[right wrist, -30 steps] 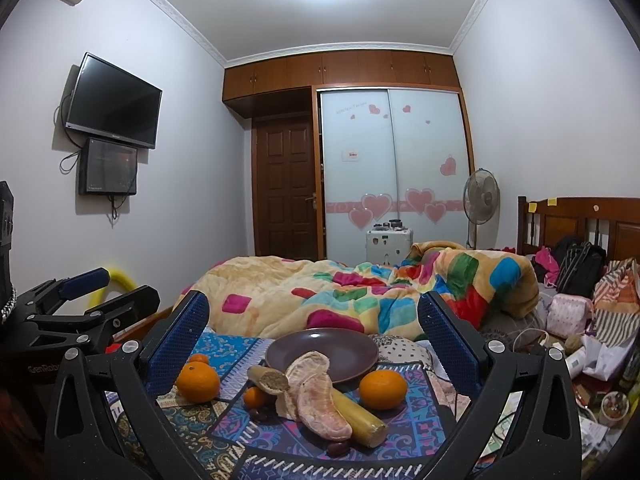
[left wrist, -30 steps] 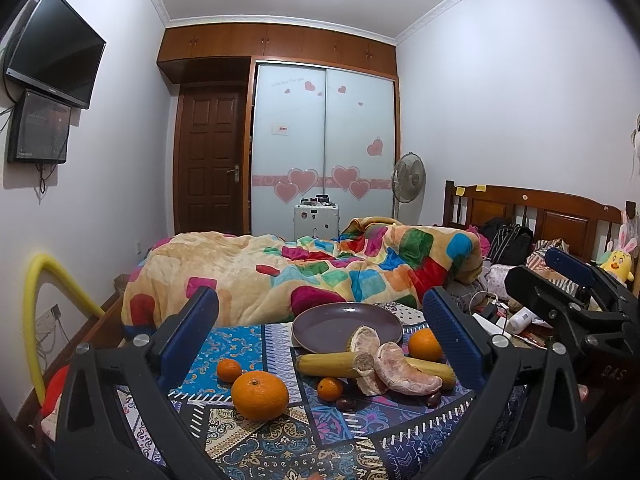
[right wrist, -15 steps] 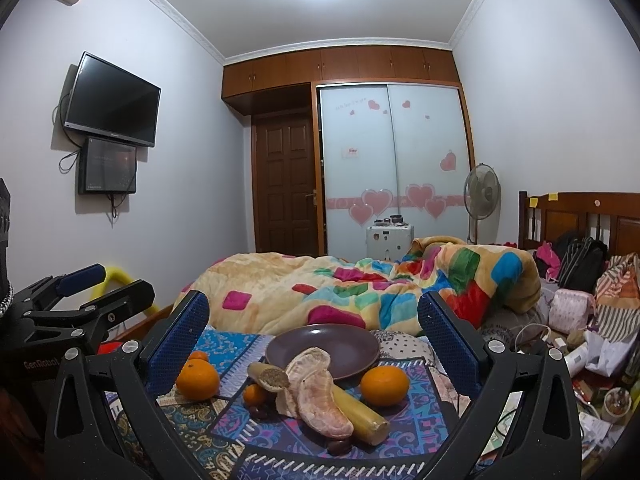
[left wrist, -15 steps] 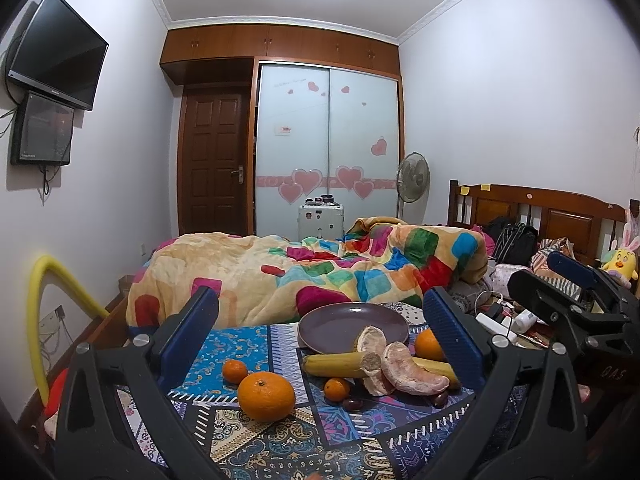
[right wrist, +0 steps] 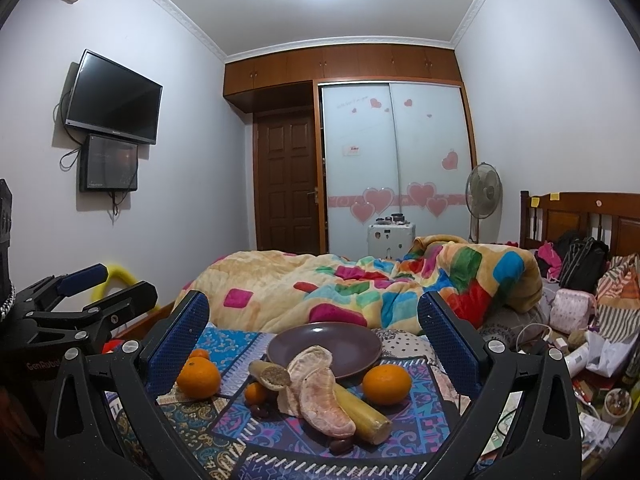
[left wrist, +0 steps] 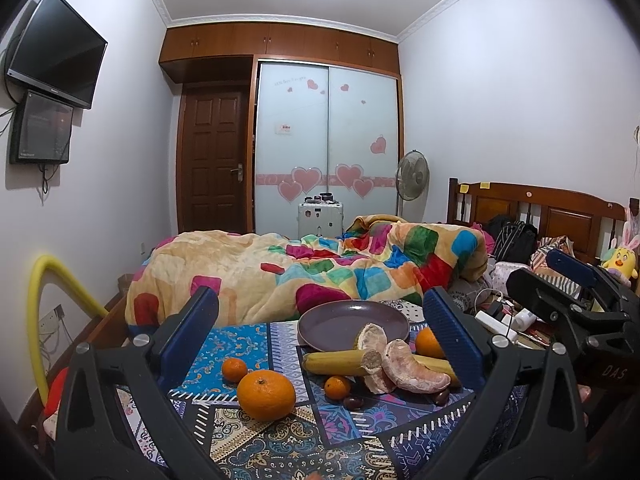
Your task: Organize fruits
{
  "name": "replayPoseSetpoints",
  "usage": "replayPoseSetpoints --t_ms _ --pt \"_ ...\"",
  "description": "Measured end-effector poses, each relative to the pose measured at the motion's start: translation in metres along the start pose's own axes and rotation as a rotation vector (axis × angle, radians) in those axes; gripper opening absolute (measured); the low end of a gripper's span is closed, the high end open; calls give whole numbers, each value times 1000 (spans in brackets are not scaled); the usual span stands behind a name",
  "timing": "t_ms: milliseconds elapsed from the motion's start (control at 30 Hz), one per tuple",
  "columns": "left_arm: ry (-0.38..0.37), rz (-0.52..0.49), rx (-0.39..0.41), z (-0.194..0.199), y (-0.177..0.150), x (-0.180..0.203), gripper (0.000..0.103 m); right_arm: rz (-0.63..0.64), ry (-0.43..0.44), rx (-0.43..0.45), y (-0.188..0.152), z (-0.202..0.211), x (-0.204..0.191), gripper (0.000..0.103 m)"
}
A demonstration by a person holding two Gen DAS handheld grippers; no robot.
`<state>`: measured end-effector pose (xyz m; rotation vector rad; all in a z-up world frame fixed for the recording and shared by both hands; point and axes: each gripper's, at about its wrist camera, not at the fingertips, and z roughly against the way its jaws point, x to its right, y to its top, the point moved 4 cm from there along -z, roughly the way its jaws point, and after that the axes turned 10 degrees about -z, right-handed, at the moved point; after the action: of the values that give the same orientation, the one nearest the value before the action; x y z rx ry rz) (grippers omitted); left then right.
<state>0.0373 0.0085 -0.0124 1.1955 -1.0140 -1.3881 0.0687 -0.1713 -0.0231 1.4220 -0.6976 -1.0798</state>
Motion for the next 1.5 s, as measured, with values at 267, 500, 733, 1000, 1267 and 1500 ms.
replayPoseSetpoints --t_ms 267,500,733,1000,1267,1500 --pt "2 5 -20 -5 -3 0 103 -2 2 -15 -3 -4 0 103" --pt "-4 2 -108 -28 -15 -11 103 24 -42 -63 -10 -16 13 103" --pt "-1 -29 -239 -59 -36 -26 103 54 -125 -161 -20 -41 45 103" --pt "45 -77 -361 -90 -65 -41 101 80 -139 -321 -38 -71 72 103" --pt "-34 -55 -507 -120 -100 -42 88 89 -131 -461 -59 -98 91 99" --pt "-90 -4 -586 -137 -120 -42 85 54 -104 -594 -77 -120 102 84"
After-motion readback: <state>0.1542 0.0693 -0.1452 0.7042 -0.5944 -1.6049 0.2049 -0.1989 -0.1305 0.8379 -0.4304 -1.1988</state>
